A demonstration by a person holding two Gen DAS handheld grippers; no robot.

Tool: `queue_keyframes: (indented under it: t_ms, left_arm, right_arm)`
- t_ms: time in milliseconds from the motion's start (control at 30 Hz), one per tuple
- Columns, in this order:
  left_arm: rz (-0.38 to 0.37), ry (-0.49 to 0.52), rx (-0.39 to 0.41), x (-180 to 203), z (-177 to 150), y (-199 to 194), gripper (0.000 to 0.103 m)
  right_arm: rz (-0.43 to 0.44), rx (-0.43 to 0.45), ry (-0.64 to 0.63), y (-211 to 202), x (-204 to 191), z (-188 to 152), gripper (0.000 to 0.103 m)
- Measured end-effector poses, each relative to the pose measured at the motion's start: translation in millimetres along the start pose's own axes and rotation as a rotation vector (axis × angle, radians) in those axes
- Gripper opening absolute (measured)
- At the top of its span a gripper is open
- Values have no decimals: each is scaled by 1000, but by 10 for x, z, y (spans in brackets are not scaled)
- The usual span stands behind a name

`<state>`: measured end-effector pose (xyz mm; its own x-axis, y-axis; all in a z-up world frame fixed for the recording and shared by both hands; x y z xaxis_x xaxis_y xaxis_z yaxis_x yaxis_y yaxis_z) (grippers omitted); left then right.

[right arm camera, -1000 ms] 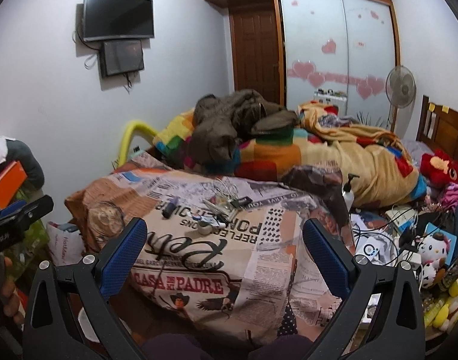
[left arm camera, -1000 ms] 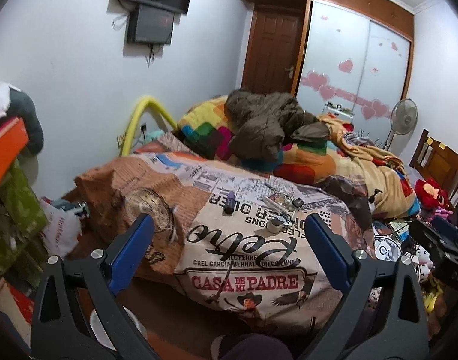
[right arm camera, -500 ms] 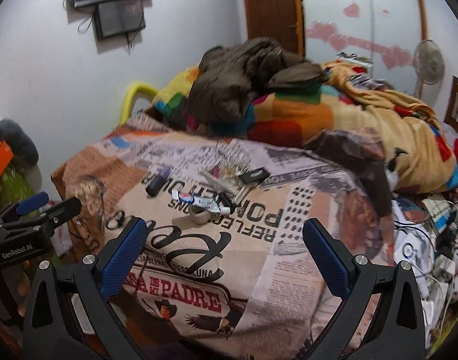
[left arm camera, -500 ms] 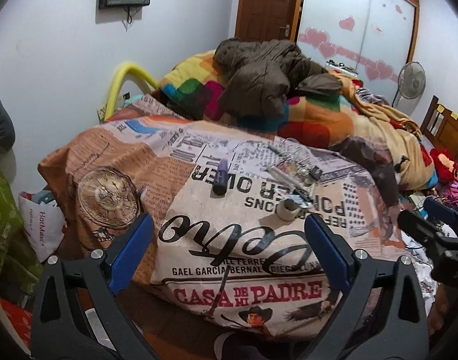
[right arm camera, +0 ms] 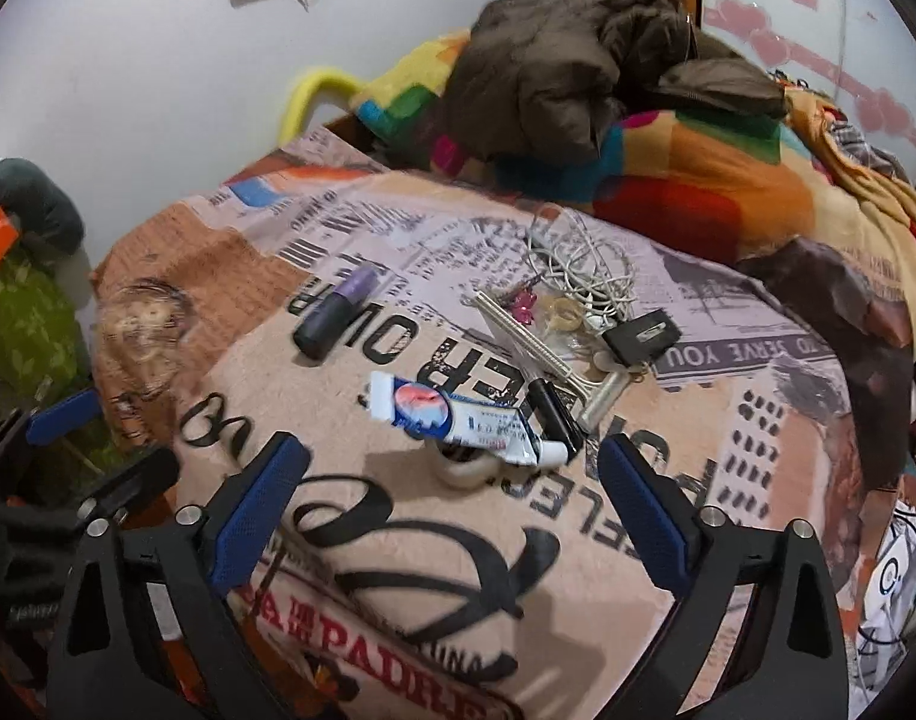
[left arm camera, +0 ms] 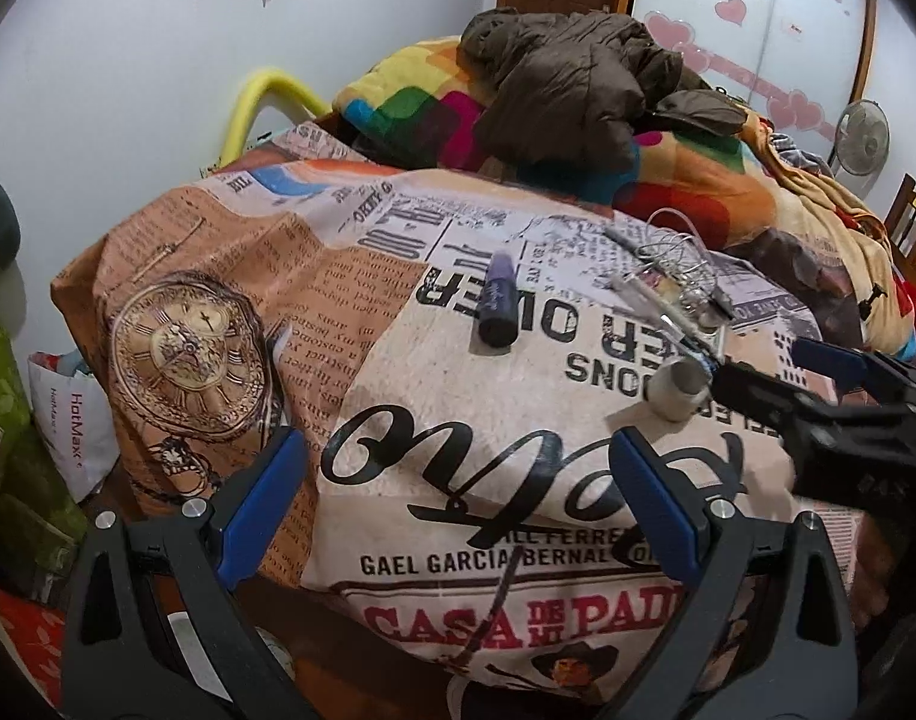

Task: Collect trash
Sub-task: 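Move both tools toward the items on the bed, then grasp the white tape roll with left tool while right tool grasps the white tube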

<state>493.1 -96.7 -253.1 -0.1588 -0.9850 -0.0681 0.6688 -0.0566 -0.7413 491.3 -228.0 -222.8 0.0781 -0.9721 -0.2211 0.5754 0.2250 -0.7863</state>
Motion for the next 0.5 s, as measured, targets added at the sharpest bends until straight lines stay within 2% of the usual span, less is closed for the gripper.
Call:
queue_keyframes:
  t_ms: [100,200,333,400,500]
  left_arm:
    - [-15,-2,-18,-18,-34,114,101]
    - [-34,-3,-33,0,-53,213,101]
    - [-68,4,-48,83,-52,342,101]
    - [-79,16,-49,154,-23,400,101]
    - [-97,30,-47,281,27,460,101]
  right_arm:
    - [-20,-41,19,194,53,28,80]
    - [-20,-63,28,295,86,26,61]
    - [-15,-70,57,344,159,33,46]
    - [11,-81,82,344,210,55,22]
    - [55,-100,148,355,329,75,12]
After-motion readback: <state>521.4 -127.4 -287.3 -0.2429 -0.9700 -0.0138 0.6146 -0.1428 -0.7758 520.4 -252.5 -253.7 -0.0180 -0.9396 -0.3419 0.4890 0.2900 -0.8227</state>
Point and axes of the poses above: each gripper's, at about its wrist camera, not at the fingertips, and y roughly the way its jaws point, x to its right, z to its top, the point moved 6 cm from there along y, roughly the way its jaws point, and after that the axes turned 13 degrees about y, right-handed, at the moved point
